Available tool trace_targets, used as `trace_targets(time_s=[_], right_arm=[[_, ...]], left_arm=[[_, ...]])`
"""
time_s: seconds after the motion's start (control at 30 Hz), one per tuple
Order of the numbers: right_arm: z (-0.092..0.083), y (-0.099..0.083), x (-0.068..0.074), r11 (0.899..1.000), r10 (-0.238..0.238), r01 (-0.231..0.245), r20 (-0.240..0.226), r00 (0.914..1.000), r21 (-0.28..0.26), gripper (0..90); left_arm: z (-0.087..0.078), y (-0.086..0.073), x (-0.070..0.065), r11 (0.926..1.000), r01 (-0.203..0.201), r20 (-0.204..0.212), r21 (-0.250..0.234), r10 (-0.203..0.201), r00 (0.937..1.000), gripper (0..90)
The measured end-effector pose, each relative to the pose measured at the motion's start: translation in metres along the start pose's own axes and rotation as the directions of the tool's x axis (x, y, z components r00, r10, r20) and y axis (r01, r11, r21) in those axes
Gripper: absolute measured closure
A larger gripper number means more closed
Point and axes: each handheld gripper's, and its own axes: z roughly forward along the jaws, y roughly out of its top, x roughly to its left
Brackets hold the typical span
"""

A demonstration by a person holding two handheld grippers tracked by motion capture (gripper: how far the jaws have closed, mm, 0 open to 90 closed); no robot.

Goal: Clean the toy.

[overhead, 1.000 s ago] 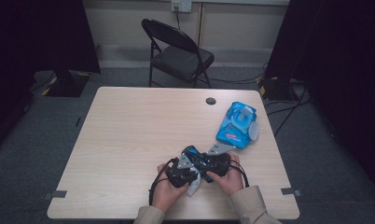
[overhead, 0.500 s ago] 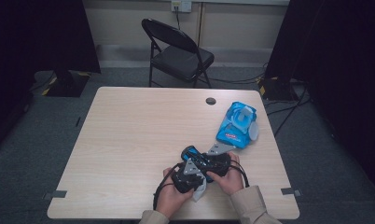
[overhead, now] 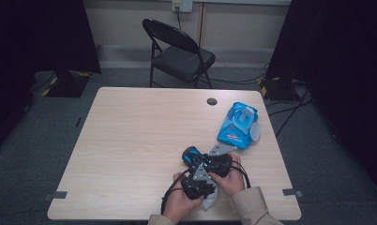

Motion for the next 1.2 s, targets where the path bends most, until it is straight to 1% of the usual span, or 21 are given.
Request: trace_targets(time_s=[0.03, 0.13, 0.23, 0.33, 0.37, 0.53, 0.63, 0.73, 0.77, 0.87, 0.9, 0.97, 1.0, 1.03, 1.07, 1.13, 1.17, 1.2], right_arm=[[0.000, 0.000, 0.000, 1.000, 0.001, -0.001, -0.001, 1.0000, -0.001, 47.6], [0.000, -0.001, 0.000, 1.000, 0.002, -0.002, -0.003, 1.0000, -0.003, 47.6], [0.000, -0.001, -0.002, 1.000, 0.011, -0.011, -0.010, 0.9999, -0.004, 47.6], [0.001, 0.000, -0.002, 1.000, 0.008, -0.009, -0.013, 0.9999, -0.002, 47.6], [0.001, 0.000, -0.002, 1.000, 0.007, -0.007, -0.011, 0.9999, -0.001, 47.5], [0.001, 0.000, -0.002, 1.000, 0.007, -0.007, -0.009, 0.9999, -0.002, 47.5], [0.001, 0.001, -0.001, 1.000, 0.000, 0.000, -0.006, 1.0000, 0.000, 47.6], [0.001, 0.001, -0.001, 1.000, -0.001, 0.001, -0.006, 1.0000, 0.002, 47.6], [0.001, 0.001, -0.001, 1.000, 0.001, -0.001, -0.006, 1.0000, 0.001, 47.5], [0.001, 0.001, -0.001, 1.000, -0.002, 0.002, -0.006, 1.0000, 0.002, 47.5], [0.001, 0.001, -0.001, 1.000, -0.002, 0.002, -0.007, 1.0000, 0.002, 47.5], [0.001, 0.001, -0.001, 1.000, -0.001, 0.001, -0.007, 1.0000, 0.001, 47.6], [0.001, 0.000, -0.001, 1.000, -0.002, 0.002, -0.008, 1.0000, 0.000, 47.6], [0.001, 0.000, -0.001, 1.000, -0.001, 0.001, -0.009, 1.0000, 0.000, 47.5], [0.001, 0.001, -0.002, 1.000, -0.001, 0.001, -0.011, 0.9999, 0.001, 47.5], [0.001, 0.000, -0.001, 1.000, -0.002, 0.002, -0.010, 1.0000, 0.000, 47.6], [0.001, 0.001, -0.001, 1.000, -0.002, 0.002, -0.010, 0.9999, 0.000, 47.5], [0.001, 0.000, -0.001, 1.000, -0.004, 0.004, -0.009, 1.0000, -0.001, 47.5]], left_arm=[[0.000, 0.001, -0.001, 1.0000, 0.003, 0.020, -0.002, -0.003, 0.9998, 86.8], [-0.006, 0.004, -0.005, 0.9999, -0.007, 0.050, -0.015, 0.008, 0.9987, 86.7], [-0.020, 0.010, -0.005, 0.9992, -0.018, 0.048, -0.037, 0.019, 0.9987, 86.7], [-0.035, 0.015, 0.001, 0.9985, -0.019, 0.026, -0.052, 0.020, 0.9995, 86.7], [-0.040, 0.015, 0.004, 0.9984, -0.014, 0.017, -0.055, 0.015, 0.9997, 86.8], [-0.060, 0.013, 0.020, 0.9980, 0.004, -0.025, -0.063, -0.005, 0.9997, 86.7], [-0.069, 0.011, 0.029, 0.9982, 0.008, -0.056, -0.059, -0.012, 0.9984, 86.7], [-0.081, 0.010, 0.040, 0.9972, 0.025, -0.084, -0.071, -0.031, 0.9960, 86.7], [-0.085, 0.009, 0.044, 0.9971, 0.025, -0.098, -0.072, -0.032, 0.9947, 86.7], [-0.096, 0.008, 0.056, 0.9951, 0.046, -0.135, -0.088, -0.058, 0.9891, 86.7], [-0.099, 0.008, 0.061, 0.9951, 0.049, -0.150, -0.086, -0.061, 0.9868, 86.7], [-0.104, 0.006, 0.071, 0.9919, 0.071, -0.170, -0.105, -0.089, 0.9814, 86.7], [-0.107, 0.006, 0.077, 0.9911, 0.081, -0.183, -0.105, -0.100, 0.9780, 86.7], [-0.108, 0.005, 0.082, 0.9905, 0.088, -0.200, -0.106, -0.108, 0.9738, 86.7], [-0.110, 0.003, 0.088, 0.9891, 0.102, -0.206, -0.107, -0.122, 0.9708, 86.7], [-0.111, 0.000, 0.097, 0.9855, 0.123, -0.244, -0.117, -0.148, 0.9583, 86.7], [-0.112, -0.002, 0.101, 0.9856, 0.127, -0.259, -0.111, -0.153, 0.9538, 86.7], [-0.111, -0.004, 0.104, 0.9826, 0.139, -0.265, -0.123, -0.168, 0.9495, 86.7]])
